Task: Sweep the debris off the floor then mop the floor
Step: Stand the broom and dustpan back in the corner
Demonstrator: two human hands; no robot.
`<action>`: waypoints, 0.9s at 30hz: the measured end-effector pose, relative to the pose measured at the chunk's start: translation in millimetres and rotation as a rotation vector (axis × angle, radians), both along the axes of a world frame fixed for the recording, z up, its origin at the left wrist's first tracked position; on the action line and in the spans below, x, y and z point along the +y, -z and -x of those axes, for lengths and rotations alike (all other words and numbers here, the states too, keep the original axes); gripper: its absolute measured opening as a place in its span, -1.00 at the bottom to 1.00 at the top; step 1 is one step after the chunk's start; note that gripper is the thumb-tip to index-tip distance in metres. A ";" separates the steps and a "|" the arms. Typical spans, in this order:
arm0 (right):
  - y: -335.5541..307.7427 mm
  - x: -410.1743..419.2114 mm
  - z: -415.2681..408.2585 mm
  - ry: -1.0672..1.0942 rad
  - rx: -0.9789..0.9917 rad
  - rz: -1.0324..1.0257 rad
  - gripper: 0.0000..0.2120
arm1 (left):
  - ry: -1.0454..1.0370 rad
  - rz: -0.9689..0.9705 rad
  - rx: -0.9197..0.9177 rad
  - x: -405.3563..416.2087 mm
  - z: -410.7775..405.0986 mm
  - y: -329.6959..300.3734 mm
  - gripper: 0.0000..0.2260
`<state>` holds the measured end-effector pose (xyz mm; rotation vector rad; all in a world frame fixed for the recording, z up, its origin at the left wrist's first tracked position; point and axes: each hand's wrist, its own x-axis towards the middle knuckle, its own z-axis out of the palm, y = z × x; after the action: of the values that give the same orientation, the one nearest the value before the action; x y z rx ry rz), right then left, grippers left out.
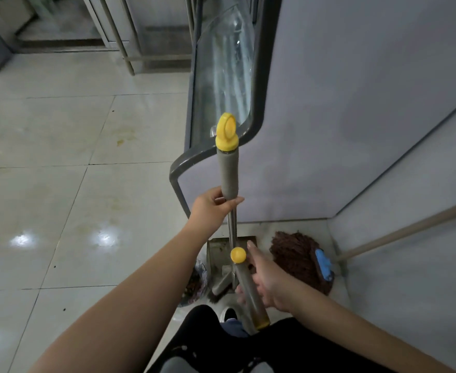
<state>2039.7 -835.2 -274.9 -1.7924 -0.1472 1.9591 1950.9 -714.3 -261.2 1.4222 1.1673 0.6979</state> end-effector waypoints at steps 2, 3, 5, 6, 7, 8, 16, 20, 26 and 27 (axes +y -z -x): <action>3.0 0.8 3.3 0.083 -0.015 -0.047 -0.42 | 0.011 0.010 0.003 5.2 -3.5 -0.2 -0.87; 3.4 3.7 0.5 0.120 -0.080 -0.081 -0.41 | 0.013 0.015 0.000 8.5 -5.1 -1.3 -0.87; 4.1 9.4 -14.2 0.127 -0.273 -0.160 -0.39 | 0.008 0.017 -0.005 17.2 -7.2 -5.3 -0.87; 3.9 11.1 -25.1 0.103 -0.361 -0.198 -0.37 | 0.009 0.011 -0.003 22.3 -7.6 -7.6 -0.86; 3.4 11.7 -36.9 0.070 -0.426 -0.230 -0.35 | 0.017 0.004 0.001 27.8 -7.9 -9.3 -0.85; 3.1 10.2 -48.0 0.032 -0.467 -0.247 -0.33 | 0.030 0.000 0.006 33.2 -8.1 -10.4 -0.84; -2.2 24.8 -109.2 -0.343 -0.716 -0.332 -0.38 | 0.086 0.070 0.033 59.8 -28.1 6.0 -0.84; -15.5 52.8 -142.0 -0.357 -0.799 -0.389 -0.33 | 0.071 0.094 0.032 70.7 -43.1 11.4 -0.84; -5.8 37.9 -150.6 -0.815 -1.032 -0.457 0.01 | 0.076 0.018 0.073 94.7 -58.6 20.5 -0.85; -1.3 34.7 -153.9 -0.857 -1.047 -0.437 0.13 | 0.071 0.031 0.107 96.2 -57.8 27.2 -0.83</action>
<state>2193.6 -800.5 -273.6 -2.4134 -1.7423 0.9724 2008.8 -618.1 -288.4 1.4822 1.1991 0.5573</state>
